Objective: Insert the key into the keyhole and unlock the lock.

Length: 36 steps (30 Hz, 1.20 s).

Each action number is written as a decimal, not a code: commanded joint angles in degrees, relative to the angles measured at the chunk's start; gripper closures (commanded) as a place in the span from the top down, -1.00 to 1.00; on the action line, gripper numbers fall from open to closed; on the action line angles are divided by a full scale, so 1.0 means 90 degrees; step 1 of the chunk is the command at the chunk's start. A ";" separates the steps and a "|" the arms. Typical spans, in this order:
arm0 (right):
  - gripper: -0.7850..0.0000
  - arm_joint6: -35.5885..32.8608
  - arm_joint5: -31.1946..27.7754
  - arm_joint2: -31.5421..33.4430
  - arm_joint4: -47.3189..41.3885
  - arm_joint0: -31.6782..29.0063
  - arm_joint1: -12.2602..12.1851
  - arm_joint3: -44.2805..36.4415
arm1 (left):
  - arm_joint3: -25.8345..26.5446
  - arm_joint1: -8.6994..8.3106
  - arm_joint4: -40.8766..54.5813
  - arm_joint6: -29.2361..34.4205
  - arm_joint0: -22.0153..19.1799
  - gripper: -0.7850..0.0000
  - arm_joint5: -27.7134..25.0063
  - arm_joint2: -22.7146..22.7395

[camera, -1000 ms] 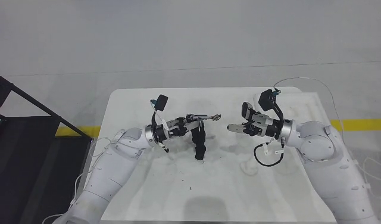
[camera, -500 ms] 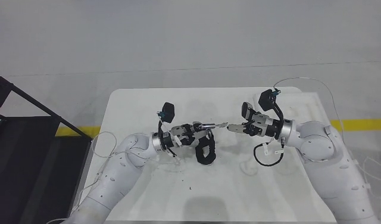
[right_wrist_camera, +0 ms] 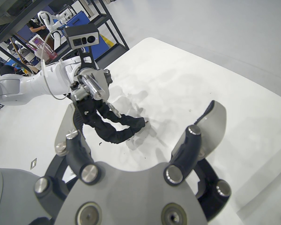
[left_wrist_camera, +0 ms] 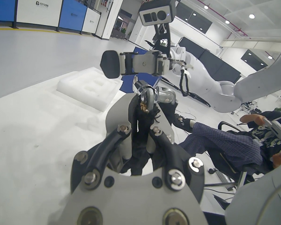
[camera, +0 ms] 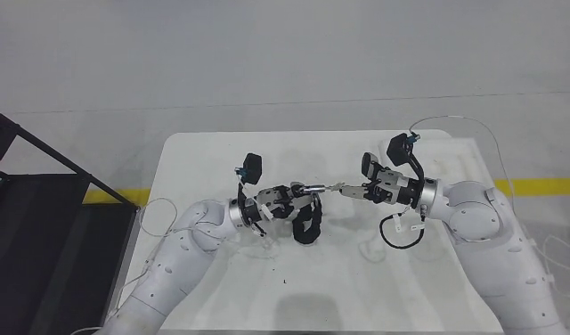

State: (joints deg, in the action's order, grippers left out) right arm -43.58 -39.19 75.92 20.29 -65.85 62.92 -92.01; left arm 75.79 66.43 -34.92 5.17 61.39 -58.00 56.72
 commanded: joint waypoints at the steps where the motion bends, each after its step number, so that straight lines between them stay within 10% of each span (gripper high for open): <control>1: 1.00 0.0000 0.0000 0.0000 0.0000 0.0000 0.0000 0.0000 | 0.0053 -0.0049 -0.0562 -0.0124 -0.0002 -1.00 0.0000 -0.0033; 9: 1.00 0.0000 0.0000 0.0000 0.0000 0.0000 0.0000 0.0000 | -0.0199 -0.0135 -0.1350 -0.1266 0.0010 -1.00 0.0000 -0.0176; 17: 1.00 0.2494 -0.1674 0.0108 0.2944 0.0132 0.0015 0.0671 | -0.0199 -0.0135 -0.1350 -0.1266 0.0010 -1.00 0.0000 -0.0176; 24: 1.00 0.1862 -0.2090 -0.1247 0.1638 0.0905 -0.0164 0.1602 | -0.0199 -0.0135 -0.1350 -0.1266 0.0010 -1.00 0.0000 -0.0176; 36: 1.00 0.1862 -0.2090 -0.1247 0.1638 0.0905 -0.0164 0.1602 | 0.0162 -0.0283 -0.0809 -0.1552 0.0168 -1.00 0.0000 -0.0390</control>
State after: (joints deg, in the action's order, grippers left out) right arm -26.82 -58.00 64.70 35.03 -57.70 61.45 -77.59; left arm 77.08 64.28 -42.64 -8.19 62.84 -58.01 53.61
